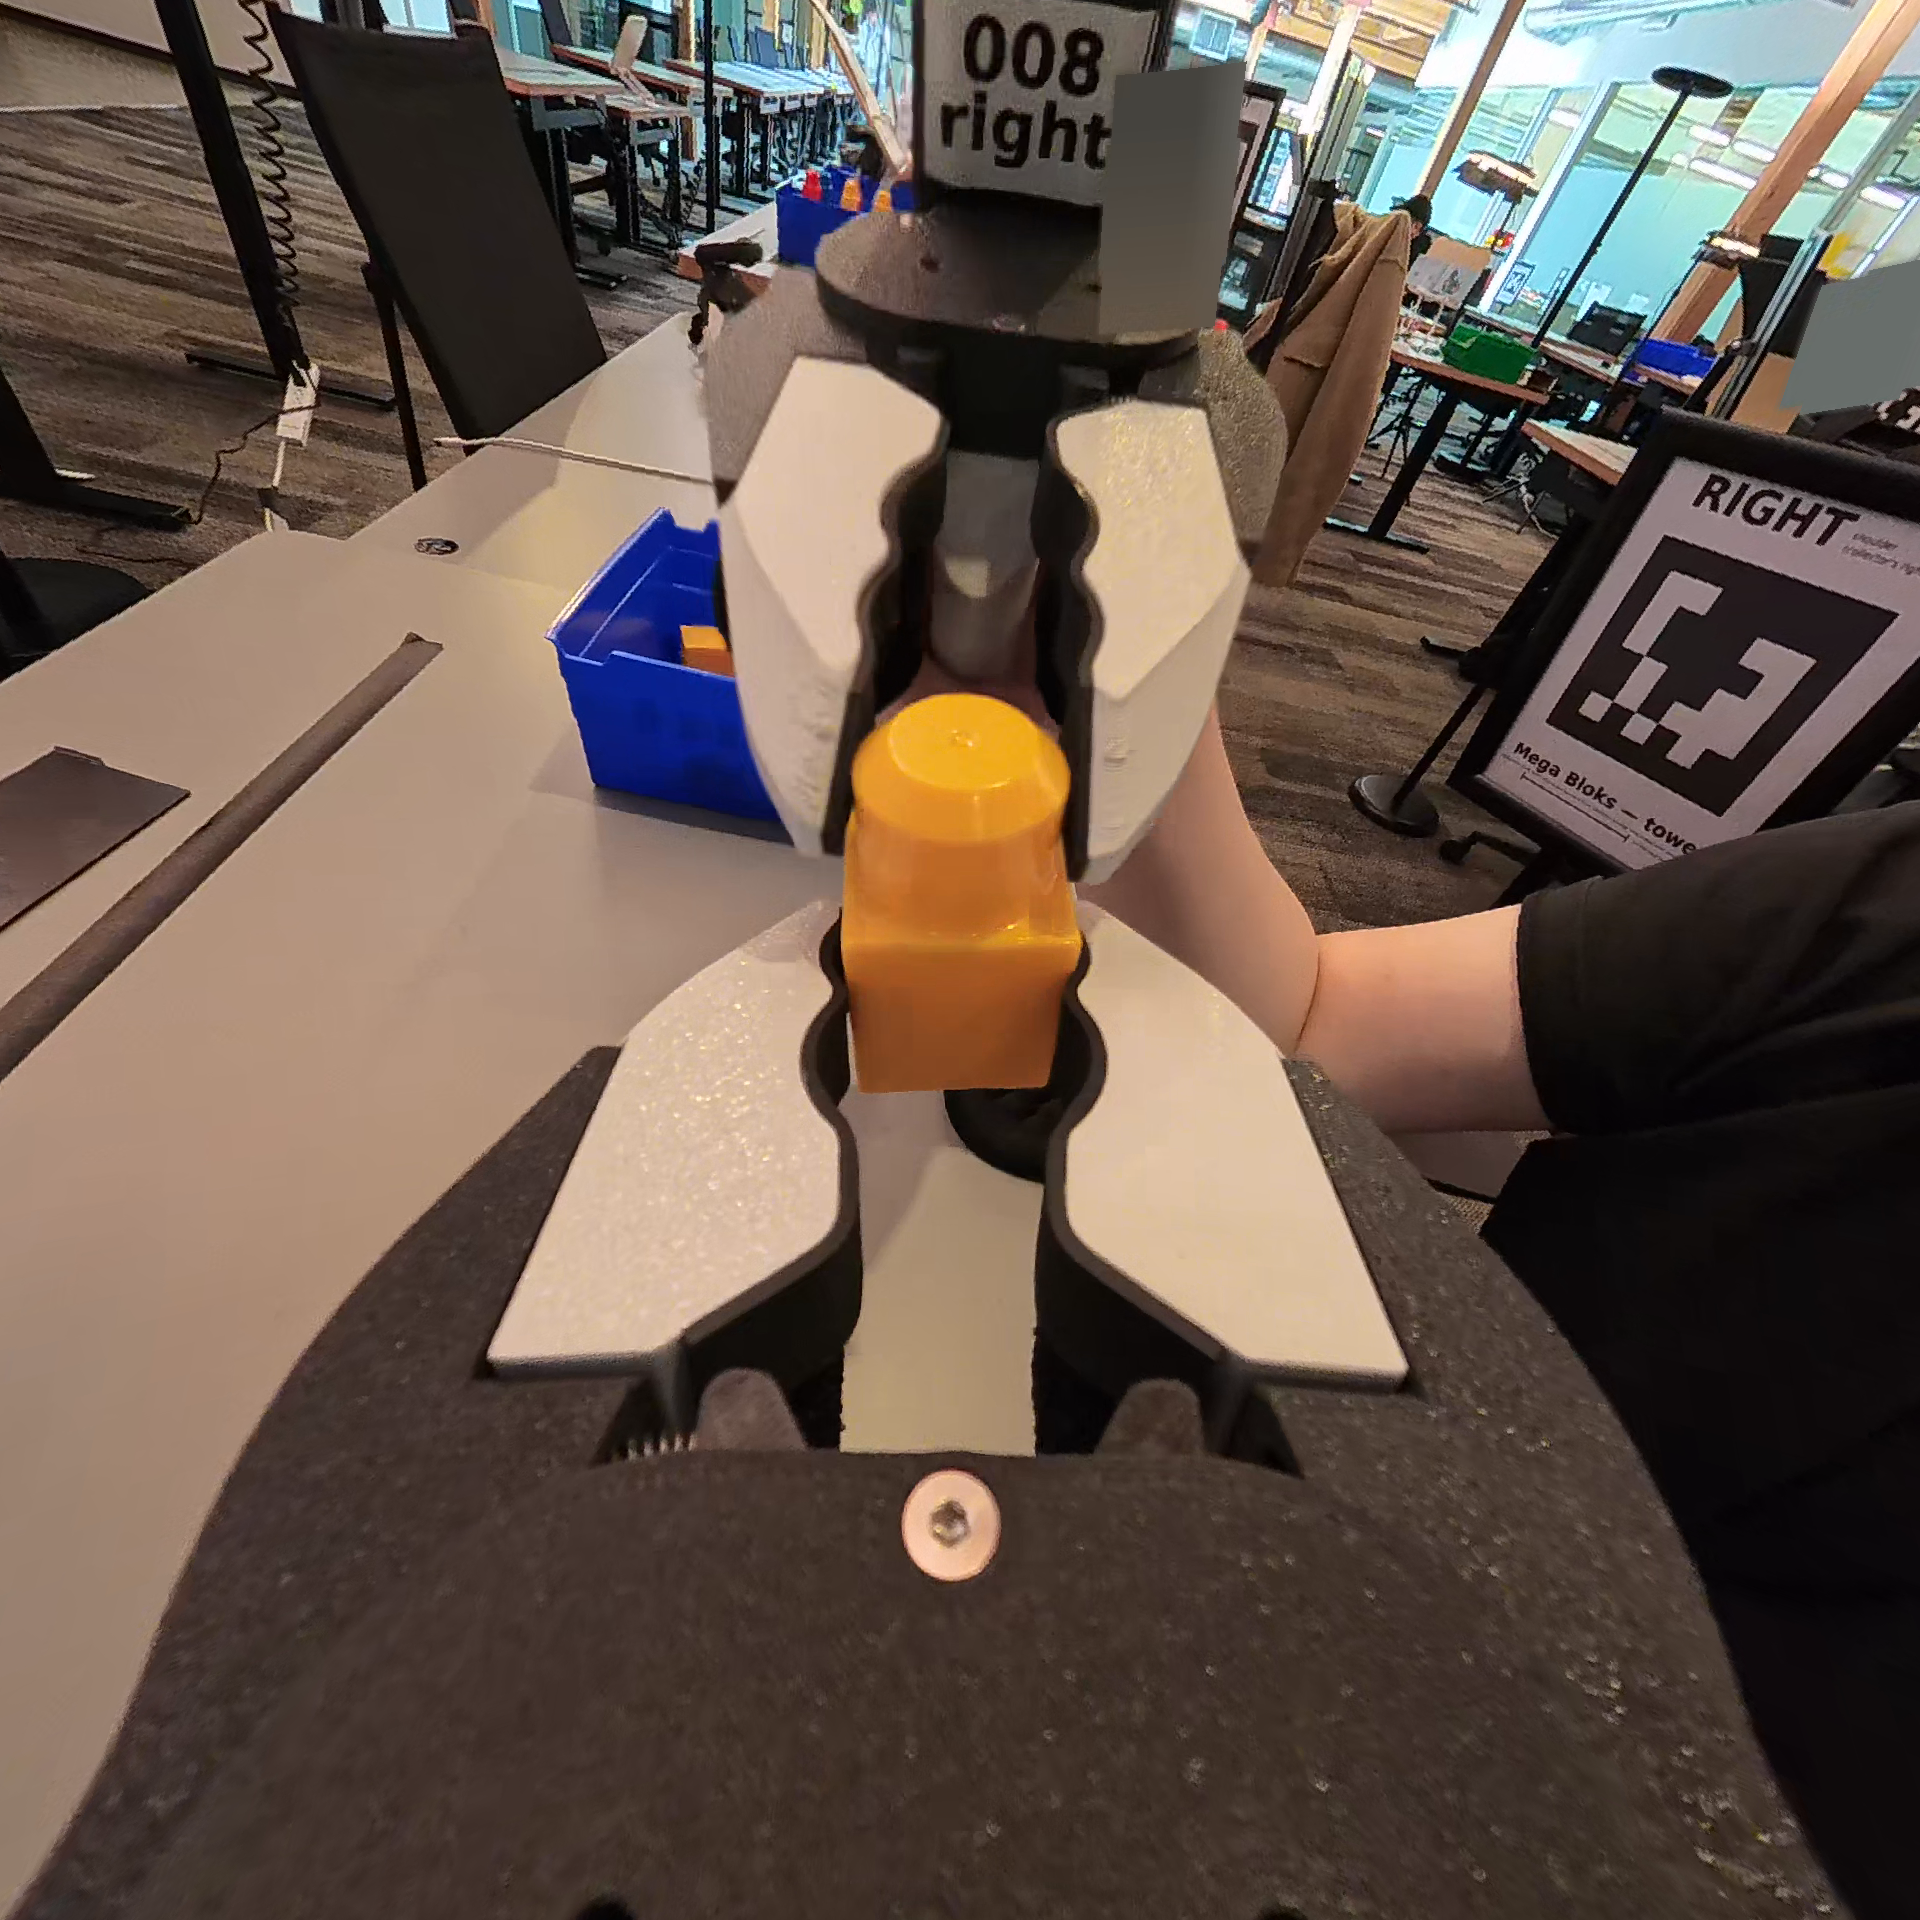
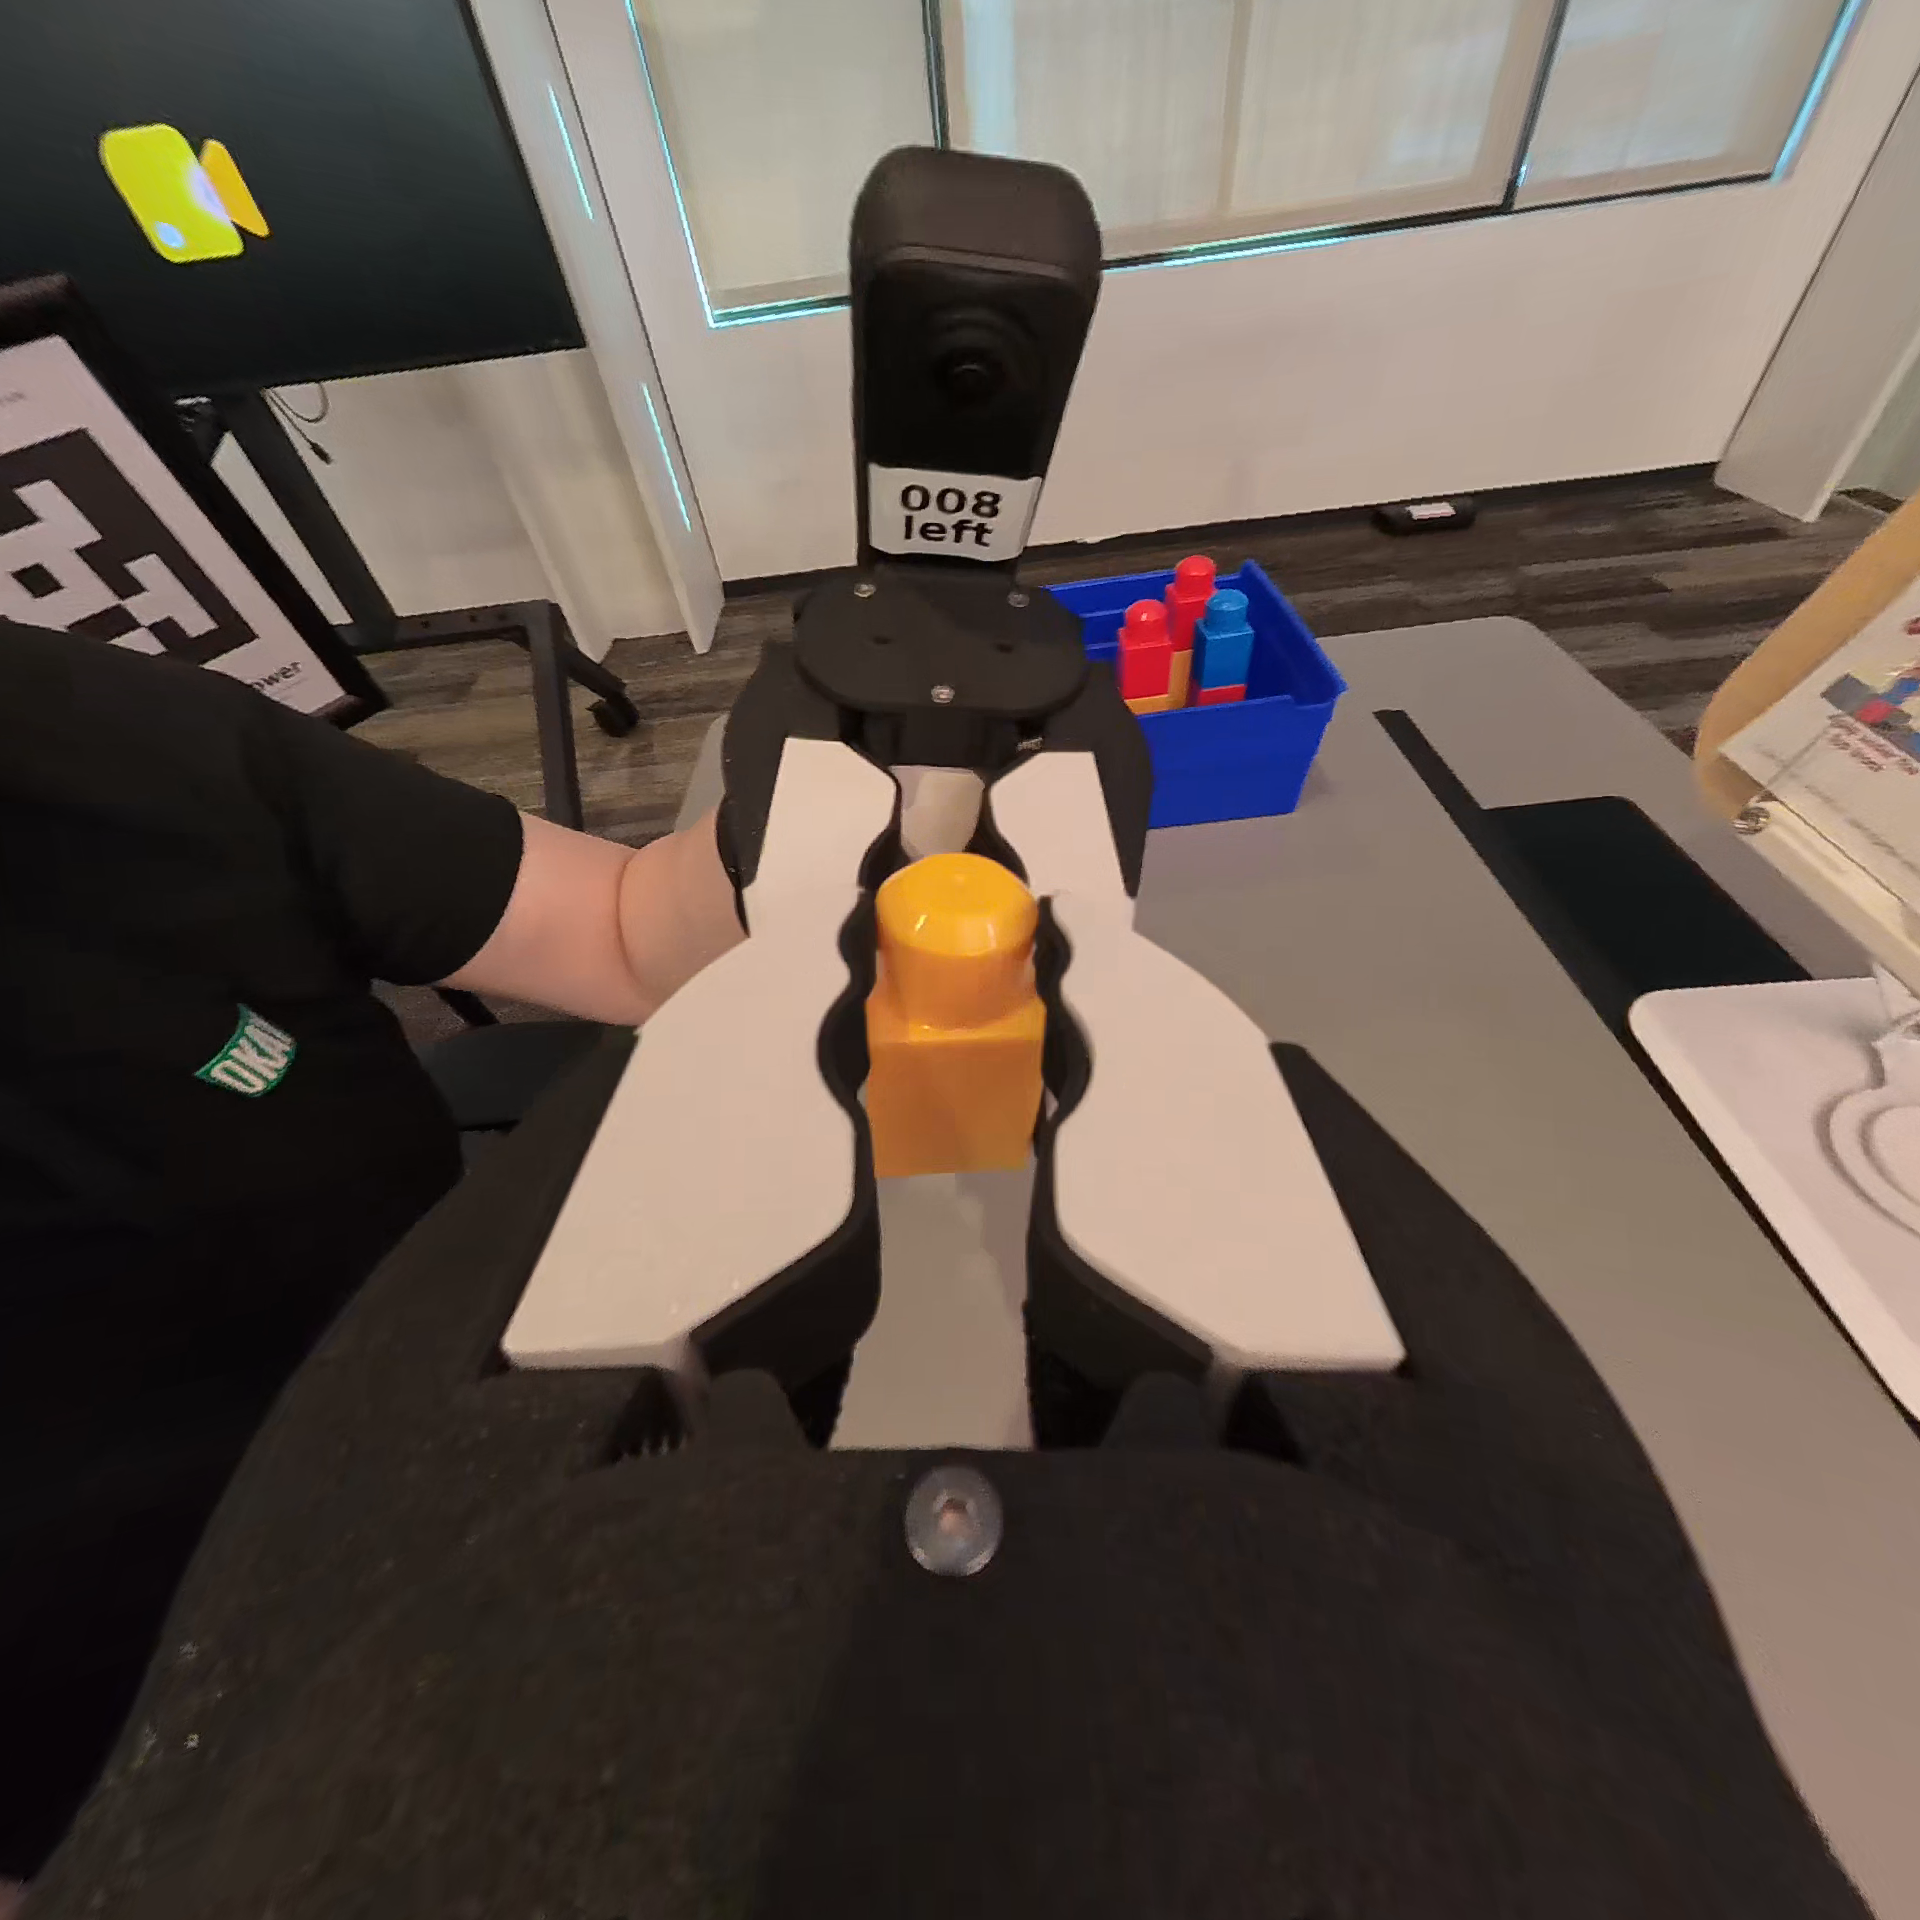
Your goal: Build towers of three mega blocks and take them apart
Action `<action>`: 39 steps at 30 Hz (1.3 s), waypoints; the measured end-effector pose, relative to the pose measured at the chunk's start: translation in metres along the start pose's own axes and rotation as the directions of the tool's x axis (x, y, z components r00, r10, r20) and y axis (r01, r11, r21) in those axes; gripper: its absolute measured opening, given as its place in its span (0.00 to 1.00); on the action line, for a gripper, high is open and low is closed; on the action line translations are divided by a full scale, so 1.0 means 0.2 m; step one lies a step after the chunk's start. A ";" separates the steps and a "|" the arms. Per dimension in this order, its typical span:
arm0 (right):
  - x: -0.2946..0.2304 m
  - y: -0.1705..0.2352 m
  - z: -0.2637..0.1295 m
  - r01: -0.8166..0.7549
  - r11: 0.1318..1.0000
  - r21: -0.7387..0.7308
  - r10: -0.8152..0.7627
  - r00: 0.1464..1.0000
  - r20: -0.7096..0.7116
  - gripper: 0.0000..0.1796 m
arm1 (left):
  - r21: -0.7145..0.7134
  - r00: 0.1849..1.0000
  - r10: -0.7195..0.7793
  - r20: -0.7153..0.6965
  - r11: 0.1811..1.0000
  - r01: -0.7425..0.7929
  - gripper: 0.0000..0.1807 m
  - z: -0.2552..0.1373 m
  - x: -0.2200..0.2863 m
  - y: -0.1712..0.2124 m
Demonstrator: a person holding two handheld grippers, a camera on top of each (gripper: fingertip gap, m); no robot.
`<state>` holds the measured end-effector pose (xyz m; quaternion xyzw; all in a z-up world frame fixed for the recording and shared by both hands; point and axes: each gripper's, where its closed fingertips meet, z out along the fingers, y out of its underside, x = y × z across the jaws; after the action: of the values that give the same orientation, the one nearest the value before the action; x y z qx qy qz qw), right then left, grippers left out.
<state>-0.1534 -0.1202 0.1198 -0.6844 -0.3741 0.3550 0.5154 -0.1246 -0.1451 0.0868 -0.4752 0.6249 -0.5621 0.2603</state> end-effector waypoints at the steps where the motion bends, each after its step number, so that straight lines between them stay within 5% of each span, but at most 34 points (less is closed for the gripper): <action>1: 0.01 0.00 0.00 0.003 1.000 0.000 -0.003 1.000 -0.004 0.16 | 0.006 1.000 0.001 0.008 1.000 -0.001 0.20 0.00 -0.01 0.00; 8: 0.03 -0.04 -0.09 -0.038 0.996 0.083 0.035 0.999 0.032 0.16 | 0.009 1.000 -0.003 0.013 1.000 0.003 0.29 -0.01 -0.01 -0.01; 14: -0.04 -0.10 -0.54 -0.118 0.949 0.293 0.081 0.988 0.134 0.16 | -0.022 1.000 0.012 0.003 1.000 -0.012 0.29 0.00 0.01 0.01; 22: 0.06 0.10 -1.30 -0.040 0.846 0.531 0.225 0.931 -0.287 0.16 | -0.059 1.000 0.002 0.013 0.998 -0.001 0.27 0.01 -0.01 0.04; 27: 0.18 0.46 -1.66 -0.143 0.793 0.592 0.500 0.708 -0.499 0.16 | -0.083 1.000 -0.020 0.012 0.996 0.021 0.26 0.02 -0.02 0.07; 28: 0.23 0.58 -1.73 -0.194 0.773 0.604 0.579 0.605 -0.546 0.16 | -0.088 1.000 -0.022 0.015 0.996 0.023 0.26 0.03 -0.03 0.08; 30: 0.32 0.92 -1.88 -0.351 0.726 0.591 0.683 0.266 -0.680 0.16 | -0.095 0.999 -0.028 0.016 0.995 0.029 0.26 0.03 -0.04 0.09; 32: 0.31 1.24 -1.95 -0.563 0.659 0.499 0.619 0.029 -0.785 0.16 | -0.098 0.999 -0.035 0.012 0.995 0.036 0.26 0.03 -0.04 0.09; 39: 0.37 1.46 -1.89 -0.684 0.590 0.429 0.609 0.027 -0.793 0.16 | -0.099 0.998 -0.056 0.020 0.993 0.058 0.25 0.03 -0.07 0.10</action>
<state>0.2536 -0.2757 -0.0891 -0.8657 0.3025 0.1098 0.3834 -0.1202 -0.1365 0.0627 -0.5101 0.6361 -0.5332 0.2255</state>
